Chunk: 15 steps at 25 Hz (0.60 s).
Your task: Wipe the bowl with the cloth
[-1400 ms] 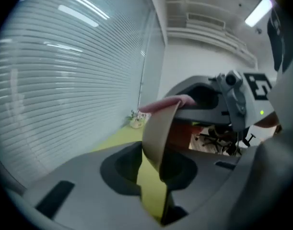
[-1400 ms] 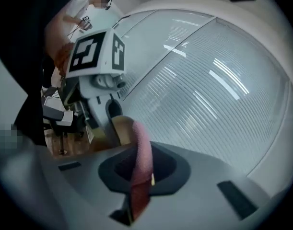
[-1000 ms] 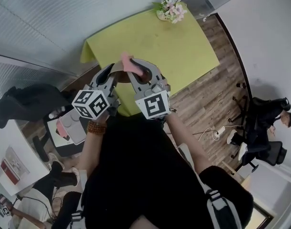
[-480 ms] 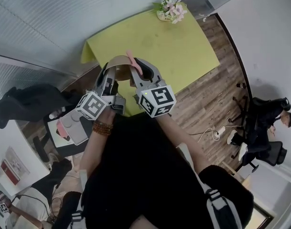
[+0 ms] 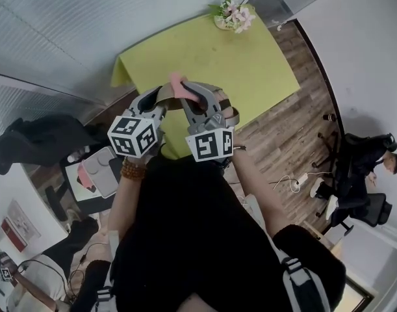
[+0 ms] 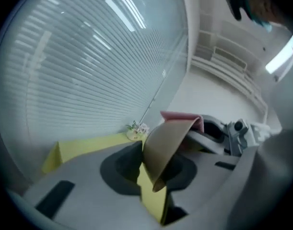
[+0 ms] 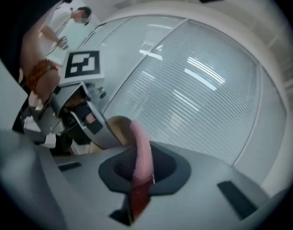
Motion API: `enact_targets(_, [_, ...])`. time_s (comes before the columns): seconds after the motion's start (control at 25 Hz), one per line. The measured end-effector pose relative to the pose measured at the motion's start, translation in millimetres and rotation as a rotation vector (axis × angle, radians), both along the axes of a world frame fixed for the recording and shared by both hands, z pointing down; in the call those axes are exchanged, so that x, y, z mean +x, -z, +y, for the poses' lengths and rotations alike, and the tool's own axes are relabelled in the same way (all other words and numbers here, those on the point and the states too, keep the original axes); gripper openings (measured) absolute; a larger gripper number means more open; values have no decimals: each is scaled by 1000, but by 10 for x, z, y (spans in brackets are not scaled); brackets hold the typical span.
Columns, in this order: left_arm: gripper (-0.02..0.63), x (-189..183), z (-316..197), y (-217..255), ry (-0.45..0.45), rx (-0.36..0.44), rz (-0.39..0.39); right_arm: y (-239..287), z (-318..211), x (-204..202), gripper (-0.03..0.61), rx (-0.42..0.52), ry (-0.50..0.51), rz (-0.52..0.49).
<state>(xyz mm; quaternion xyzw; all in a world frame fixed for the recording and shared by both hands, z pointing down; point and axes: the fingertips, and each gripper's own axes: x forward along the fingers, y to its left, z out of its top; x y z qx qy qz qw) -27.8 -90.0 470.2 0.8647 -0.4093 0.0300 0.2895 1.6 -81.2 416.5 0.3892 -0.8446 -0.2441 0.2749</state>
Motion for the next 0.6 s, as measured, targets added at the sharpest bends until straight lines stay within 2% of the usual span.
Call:
enact_targets(0.12, [66,-93,-32,137,104,-45,282,129,-77,43,26,-60,-51,-216])
enact_targets(0.24, [70,-208,-46,154,208,-108,552,106,-155,75,22,-215,-82,-481])
enact_targets(0.28, [73,-230,-36,130,229,-129,604,76,-165,75,23,-278,-89,-545])
enact_targets(0.32, [76,-229,-26,101,228,-142,618,43,-174,74,25,-326,-93,-574])
enact_targets(0.36, [78,-199,-18,79,200,-138,588,10,-187,77,25,-351,-94,-567])
enact_targets(0.44, [87,-90,-11,51,84,-96,428,-52,-215,107,23,-325,-85,-455])
enact_targets(0.52, [112,-43,2,-7,-3,-39,209,-98,-194,130,21,-237,-61,-272])
enact_targets(0.6, [122,-52,27,-133,-46,18,-41,-103,-112,84,21,-149,-17,-109])
